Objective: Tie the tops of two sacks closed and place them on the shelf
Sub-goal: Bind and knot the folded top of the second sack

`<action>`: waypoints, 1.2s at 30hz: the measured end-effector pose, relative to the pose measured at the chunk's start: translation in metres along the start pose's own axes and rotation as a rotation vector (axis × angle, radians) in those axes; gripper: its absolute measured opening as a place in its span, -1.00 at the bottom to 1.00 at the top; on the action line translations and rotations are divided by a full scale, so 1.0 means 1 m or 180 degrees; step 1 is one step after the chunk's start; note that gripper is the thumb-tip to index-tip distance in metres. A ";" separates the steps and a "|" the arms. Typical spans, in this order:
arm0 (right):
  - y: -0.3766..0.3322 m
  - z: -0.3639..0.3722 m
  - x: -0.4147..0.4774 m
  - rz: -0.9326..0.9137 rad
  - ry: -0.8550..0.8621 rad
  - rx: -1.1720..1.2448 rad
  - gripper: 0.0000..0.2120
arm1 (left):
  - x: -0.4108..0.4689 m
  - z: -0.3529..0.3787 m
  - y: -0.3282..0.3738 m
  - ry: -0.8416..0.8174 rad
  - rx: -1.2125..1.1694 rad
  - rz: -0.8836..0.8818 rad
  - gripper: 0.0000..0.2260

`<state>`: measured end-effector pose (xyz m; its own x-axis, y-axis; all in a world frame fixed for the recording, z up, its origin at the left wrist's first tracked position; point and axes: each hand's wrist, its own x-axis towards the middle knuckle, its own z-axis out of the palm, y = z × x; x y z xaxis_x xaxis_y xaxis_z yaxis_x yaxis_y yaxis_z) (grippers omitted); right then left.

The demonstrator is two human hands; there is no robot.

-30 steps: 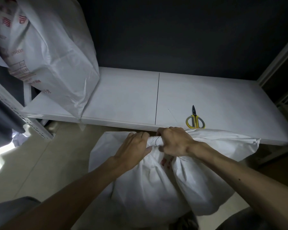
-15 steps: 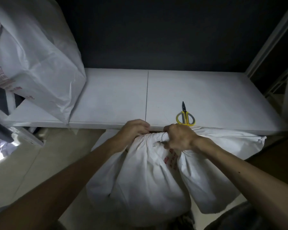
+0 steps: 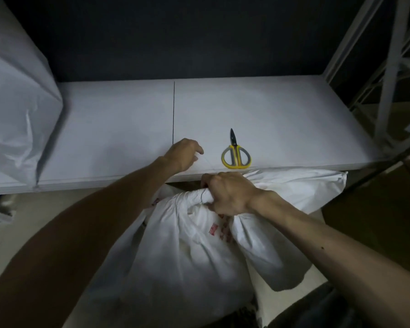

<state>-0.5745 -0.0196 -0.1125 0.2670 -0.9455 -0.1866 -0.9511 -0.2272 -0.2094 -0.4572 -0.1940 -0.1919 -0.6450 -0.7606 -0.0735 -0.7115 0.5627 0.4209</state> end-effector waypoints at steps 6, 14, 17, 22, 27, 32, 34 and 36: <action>0.015 0.007 0.011 -0.0106 0.0076 -0.0087 -0.60 | 0.027 0.033 0.000 -0.0108 -0.0132 0.0036 -0.69; 0.025 0.004 0.019 -0.0142 -0.0040 -0.0005 -0.58 | 0.034 0.033 -0.002 -0.0095 0.0051 0.0384 -0.91; 0.024 0.000 0.019 -0.0134 -0.0132 0.0018 -0.56 | 0.032 0.035 -0.001 -0.0210 0.0385 0.0264 -0.84; 0.022 -0.001 0.015 -0.0116 -0.0107 -0.0063 -0.57 | 0.015 0.029 -0.002 -0.0294 0.0966 0.0330 -0.79; 0.021 -0.001 0.012 -0.0066 -0.0130 -0.0058 -0.57 | 0.001 0.026 -0.018 -0.0040 0.0600 0.0302 -0.87; 0.020 -0.003 0.014 -0.0082 -0.0146 -0.0104 -0.58 | -0.003 0.022 -0.018 -0.0001 0.0591 -0.0049 -0.82; 0.021 -0.004 0.016 -0.0089 -0.0162 -0.0123 -0.59 | -0.004 0.027 -0.017 0.0035 0.0741 -0.0019 -0.82; 0.021 -0.004 0.016 -0.0099 -0.0189 -0.0121 -0.59 | -0.006 0.030 -0.018 0.0008 0.0849 -0.0044 -0.80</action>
<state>-0.5907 -0.0408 -0.1162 0.3042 -0.9225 -0.2374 -0.9471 -0.2661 -0.1795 -0.4493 -0.1897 -0.2262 -0.6343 -0.7694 -0.0752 -0.7687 0.6175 0.1667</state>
